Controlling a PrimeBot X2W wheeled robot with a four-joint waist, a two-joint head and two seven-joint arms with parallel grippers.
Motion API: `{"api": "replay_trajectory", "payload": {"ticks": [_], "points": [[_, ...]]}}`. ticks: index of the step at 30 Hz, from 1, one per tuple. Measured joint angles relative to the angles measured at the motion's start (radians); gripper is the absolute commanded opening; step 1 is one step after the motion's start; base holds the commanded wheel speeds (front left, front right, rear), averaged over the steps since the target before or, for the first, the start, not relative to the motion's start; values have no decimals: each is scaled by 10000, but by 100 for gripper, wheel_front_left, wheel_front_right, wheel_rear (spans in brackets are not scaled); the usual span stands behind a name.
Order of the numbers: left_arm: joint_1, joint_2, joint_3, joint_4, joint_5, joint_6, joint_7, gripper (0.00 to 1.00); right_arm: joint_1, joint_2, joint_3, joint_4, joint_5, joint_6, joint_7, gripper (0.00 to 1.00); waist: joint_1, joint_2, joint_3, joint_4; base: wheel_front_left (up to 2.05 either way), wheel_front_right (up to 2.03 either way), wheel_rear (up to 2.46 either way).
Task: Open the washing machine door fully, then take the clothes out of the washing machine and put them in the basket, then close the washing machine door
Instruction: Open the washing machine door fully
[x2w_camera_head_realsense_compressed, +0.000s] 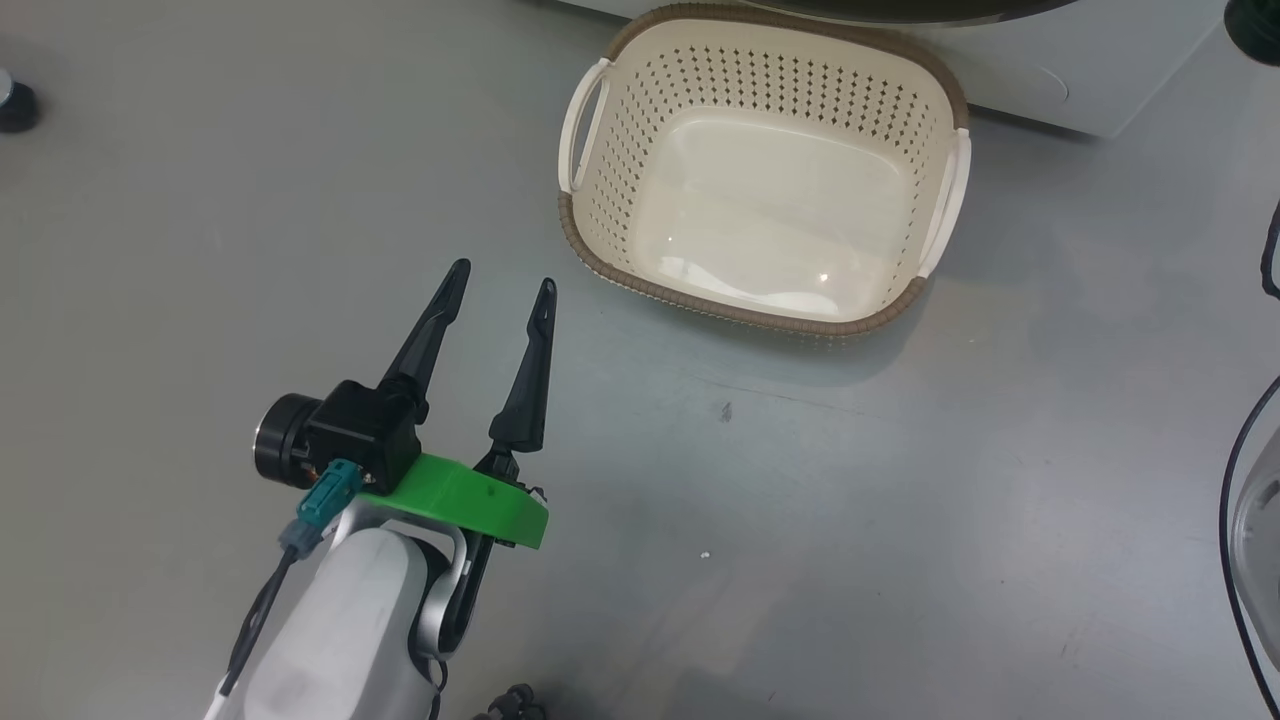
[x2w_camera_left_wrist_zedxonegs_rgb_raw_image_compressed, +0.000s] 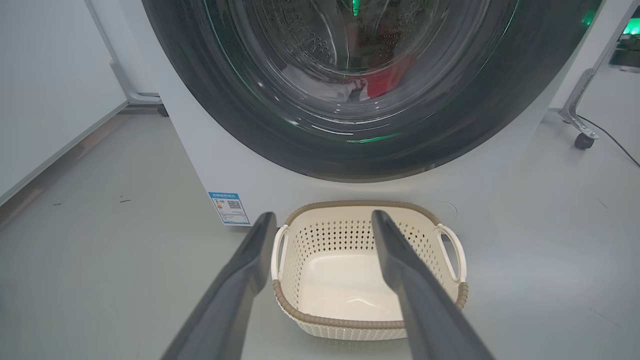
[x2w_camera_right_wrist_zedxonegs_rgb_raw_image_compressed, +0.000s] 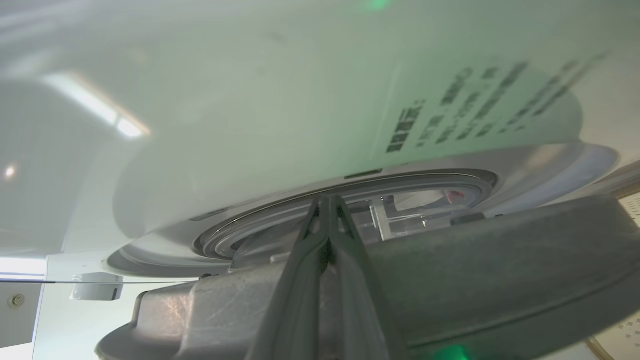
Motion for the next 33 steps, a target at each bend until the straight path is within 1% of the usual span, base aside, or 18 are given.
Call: {"api": "replay_trajectory", "payload": {"ticks": [14,26,33], "points": [[-49,0,-107,199,2,29,-2,100,25,15,33,575,-4,-6,238,0,0,0,-396,-82,0,0,0],[-39,0,-109,301,59,44,0,100,505,199,192,842,-6,-4,539,0,0,0,-983,-250,0,0,0],[-15,2,-36,320,153,73,0,100,846,230,514,1035,-113,-2,725,0,0,0,-1246,-430,0,0,0]]}}
